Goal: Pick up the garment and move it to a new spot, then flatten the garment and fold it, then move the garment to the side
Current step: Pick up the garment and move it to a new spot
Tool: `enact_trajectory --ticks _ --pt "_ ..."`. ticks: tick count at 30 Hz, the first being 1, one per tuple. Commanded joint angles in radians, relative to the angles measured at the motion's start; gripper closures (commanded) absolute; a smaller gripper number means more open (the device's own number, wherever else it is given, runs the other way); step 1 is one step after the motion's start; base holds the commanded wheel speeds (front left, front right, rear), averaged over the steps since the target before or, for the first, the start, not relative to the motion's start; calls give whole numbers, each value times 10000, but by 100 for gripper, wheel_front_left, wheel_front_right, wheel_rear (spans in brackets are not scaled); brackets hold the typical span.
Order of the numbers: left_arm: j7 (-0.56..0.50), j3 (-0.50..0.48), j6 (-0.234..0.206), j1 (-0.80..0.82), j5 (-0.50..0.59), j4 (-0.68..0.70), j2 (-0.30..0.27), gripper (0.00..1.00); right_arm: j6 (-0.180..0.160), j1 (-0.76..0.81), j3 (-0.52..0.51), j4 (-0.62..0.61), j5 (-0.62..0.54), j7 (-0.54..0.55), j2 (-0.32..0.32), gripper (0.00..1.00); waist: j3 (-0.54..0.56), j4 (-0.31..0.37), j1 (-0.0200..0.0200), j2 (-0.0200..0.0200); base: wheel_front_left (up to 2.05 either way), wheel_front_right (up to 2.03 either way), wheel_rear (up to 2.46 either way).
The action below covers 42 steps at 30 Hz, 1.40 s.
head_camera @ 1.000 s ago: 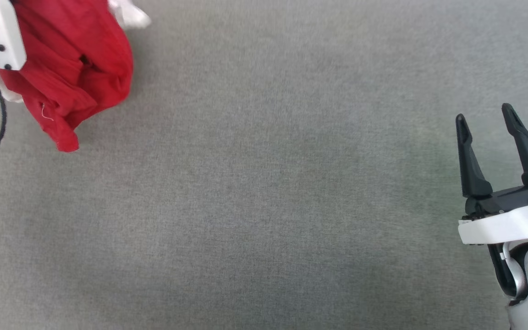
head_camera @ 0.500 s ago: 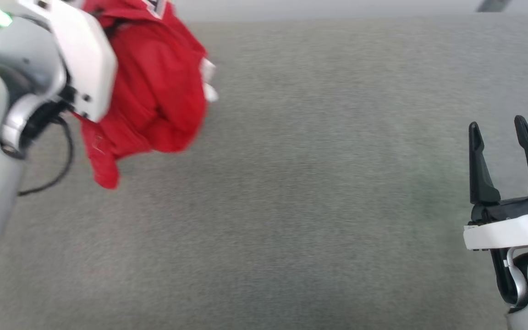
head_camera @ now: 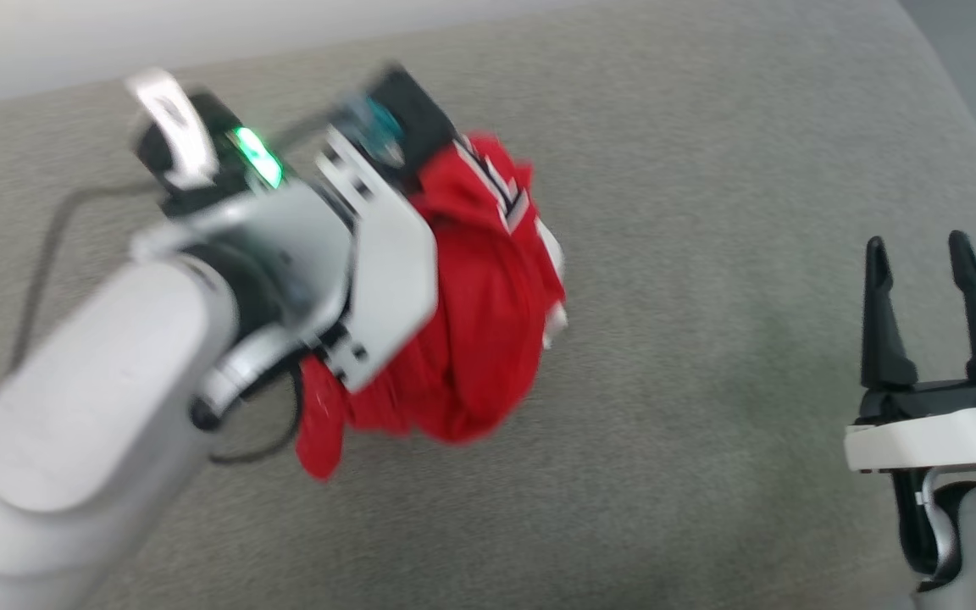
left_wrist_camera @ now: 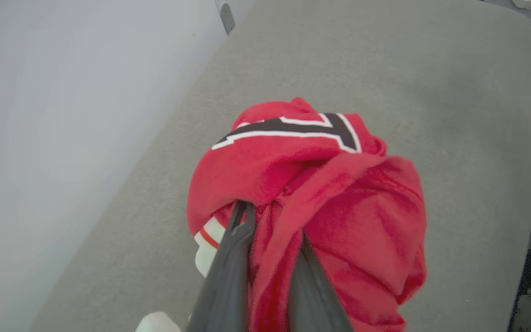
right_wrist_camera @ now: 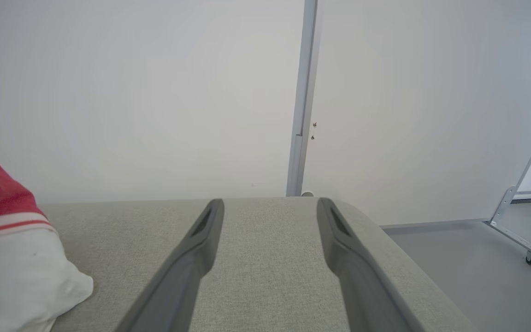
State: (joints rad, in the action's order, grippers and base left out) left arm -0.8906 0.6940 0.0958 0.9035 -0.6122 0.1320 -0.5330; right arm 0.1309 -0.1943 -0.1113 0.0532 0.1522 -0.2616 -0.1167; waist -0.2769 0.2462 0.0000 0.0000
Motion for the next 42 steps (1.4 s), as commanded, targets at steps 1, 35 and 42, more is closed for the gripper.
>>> enact_trajectory --ticks 1,35,42 --pt "-96 218 39 -271 -40 -42 48 100 -3 53 34 28 59 -50 121 0 -209 440 0 0 0 0 0" --pt "3217 622 -151 -2077 -731 -2493 295 0 -3 455 858 526 194 -52 -238 0 981 -708 0 0 0 0 0" --pt "5365 -322 -709 -3153 -752 -2267 -116 0 -3 695 778 491 195 -52 -463 0 1521 -1399 0 0 0 0 0"
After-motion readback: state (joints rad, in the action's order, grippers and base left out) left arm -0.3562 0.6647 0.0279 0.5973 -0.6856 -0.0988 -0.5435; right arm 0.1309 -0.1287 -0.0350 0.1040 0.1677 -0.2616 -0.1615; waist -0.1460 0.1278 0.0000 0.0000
